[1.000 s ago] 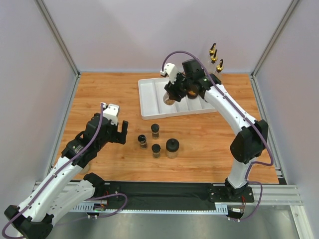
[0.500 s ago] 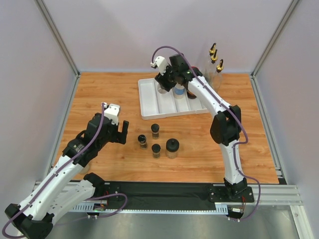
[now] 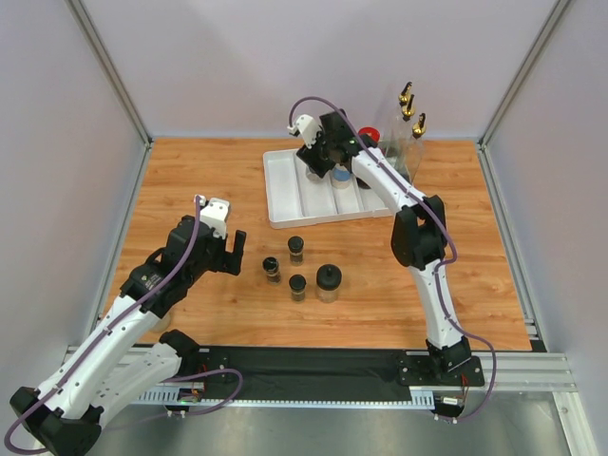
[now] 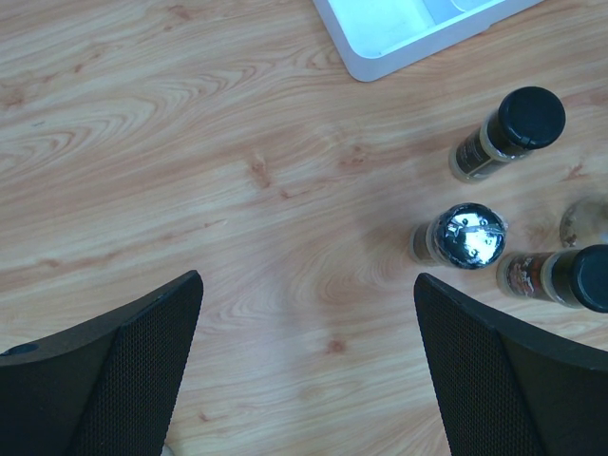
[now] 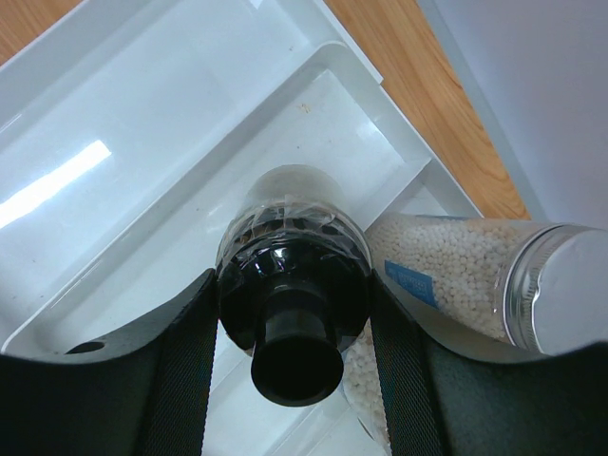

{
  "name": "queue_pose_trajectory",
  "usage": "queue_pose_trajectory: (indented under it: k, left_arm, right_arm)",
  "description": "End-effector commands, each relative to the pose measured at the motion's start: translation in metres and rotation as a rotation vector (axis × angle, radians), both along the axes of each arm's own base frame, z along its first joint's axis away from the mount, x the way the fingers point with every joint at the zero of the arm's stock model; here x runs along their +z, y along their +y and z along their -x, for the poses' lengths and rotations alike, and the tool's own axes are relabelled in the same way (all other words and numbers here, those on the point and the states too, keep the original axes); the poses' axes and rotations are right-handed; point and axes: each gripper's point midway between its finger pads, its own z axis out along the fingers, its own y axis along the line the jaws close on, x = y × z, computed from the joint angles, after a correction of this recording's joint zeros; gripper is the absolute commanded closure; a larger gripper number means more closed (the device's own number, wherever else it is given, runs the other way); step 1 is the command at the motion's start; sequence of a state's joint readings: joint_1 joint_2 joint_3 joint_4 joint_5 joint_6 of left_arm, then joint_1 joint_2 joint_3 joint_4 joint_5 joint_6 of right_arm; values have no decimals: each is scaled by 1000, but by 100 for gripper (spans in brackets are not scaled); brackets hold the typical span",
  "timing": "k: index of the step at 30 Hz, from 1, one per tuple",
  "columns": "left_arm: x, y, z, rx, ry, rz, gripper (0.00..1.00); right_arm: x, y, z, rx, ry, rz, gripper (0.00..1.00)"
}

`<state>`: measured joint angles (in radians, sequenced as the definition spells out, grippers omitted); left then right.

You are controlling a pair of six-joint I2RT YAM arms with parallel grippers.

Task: Organize the condiment bottles
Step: Place the bottle in the storage box.

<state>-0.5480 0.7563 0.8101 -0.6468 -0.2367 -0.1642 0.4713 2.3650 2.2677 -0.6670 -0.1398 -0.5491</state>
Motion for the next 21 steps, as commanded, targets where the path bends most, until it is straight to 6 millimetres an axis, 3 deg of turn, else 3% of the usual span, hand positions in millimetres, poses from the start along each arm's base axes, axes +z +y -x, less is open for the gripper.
queue_pose_trajectory:
  k: [1,5,11,21]
  left_arm:
    - [3,-2,-2,-20,-18,-4,0]
    - [4,-2,-2,-20,-22,-2,0]
    - [4,-2,-2,-21,-21,-4,0]
    - [2,-2,-3,-21,-17,-6,0]
  right_arm:
    - [31,5,-24,-5,-135,-27,69]
    - [22,4,-26,-5,-131,-14,65]
    - [11,4,-25,-5,-116,-5,48]
    - [6,4,-25,-4,-116,9,32]
